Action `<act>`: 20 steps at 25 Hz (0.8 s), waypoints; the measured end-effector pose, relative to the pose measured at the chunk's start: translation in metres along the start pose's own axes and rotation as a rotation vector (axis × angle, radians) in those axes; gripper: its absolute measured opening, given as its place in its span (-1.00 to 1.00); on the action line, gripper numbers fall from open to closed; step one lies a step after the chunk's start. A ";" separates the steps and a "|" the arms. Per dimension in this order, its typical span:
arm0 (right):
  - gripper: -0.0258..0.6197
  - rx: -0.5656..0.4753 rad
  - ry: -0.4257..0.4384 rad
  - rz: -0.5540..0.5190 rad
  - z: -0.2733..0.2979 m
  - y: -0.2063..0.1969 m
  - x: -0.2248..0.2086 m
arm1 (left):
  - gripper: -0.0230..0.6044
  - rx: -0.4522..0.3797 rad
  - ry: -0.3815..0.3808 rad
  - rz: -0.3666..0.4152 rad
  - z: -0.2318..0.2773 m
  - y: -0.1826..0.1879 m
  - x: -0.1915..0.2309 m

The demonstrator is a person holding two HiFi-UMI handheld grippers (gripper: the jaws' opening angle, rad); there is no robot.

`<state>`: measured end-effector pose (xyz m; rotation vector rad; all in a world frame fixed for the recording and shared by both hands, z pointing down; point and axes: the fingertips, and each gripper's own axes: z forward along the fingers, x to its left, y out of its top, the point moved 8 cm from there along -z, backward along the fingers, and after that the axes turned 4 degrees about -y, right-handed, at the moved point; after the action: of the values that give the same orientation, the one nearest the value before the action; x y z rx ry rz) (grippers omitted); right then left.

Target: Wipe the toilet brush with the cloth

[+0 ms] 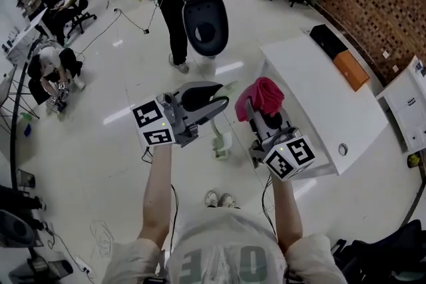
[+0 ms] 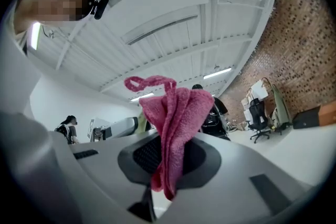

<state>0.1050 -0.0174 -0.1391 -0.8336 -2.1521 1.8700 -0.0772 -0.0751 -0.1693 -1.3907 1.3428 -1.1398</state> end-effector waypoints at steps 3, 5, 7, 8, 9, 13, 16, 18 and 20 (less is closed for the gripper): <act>-0.83 -0.034 0.110 0.037 0.010 0.011 0.010 | -0.53 0.012 -0.009 0.016 0.005 0.003 0.002; -0.83 -0.044 0.181 0.039 0.018 0.013 0.018 | -0.53 -0.001 -0.018 0.018 0.007 0.009 0.004; -0.83 -0.043 0.233 0.047 0.023 0.012 0.026 | -0.53 -0.011 -0.025 0.016 0.007 0.015 0.003; -0.83 -0.040 0.251 0.059 0.025 0.010 0.028 | -0.53 -0.013 -0.025 0.016 0.007 0.017 0.003; -0.83 -0.037 0.265 0.072 0.027 0.009 0.029 | -0.53 -0.012 -0.020 0.017 0.007 0.019 0.003; -0.83 -0.022 0.291 0.105 0.032 -0.002 0.023 | -0.53 -0.015 0.020 0.000 0.015 0.020 0.005; -0.83 0.026 0.296 0.104 0.035 -0.020 0.028 | -0.53 -0.038 0.032 -0.020 0.011 0.025 0.004; -0.83 0.073 0.303 0.093 0.038 -0.036 0.036 | -0.53 -0.060 0.031 -0.017 0.005 0.032 0.002; -0.83 0.126 0.309 0.078 0.041 -0.054 0.043 | -0.53 -0.071 0.027 -0.005 0.001 0.040 -0.001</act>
<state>0.0340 -0.0332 -0.1054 -1.1102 -1.8225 1.7538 -0.0843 -0.0757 -0.2088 -1.4345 1.4124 -1.1273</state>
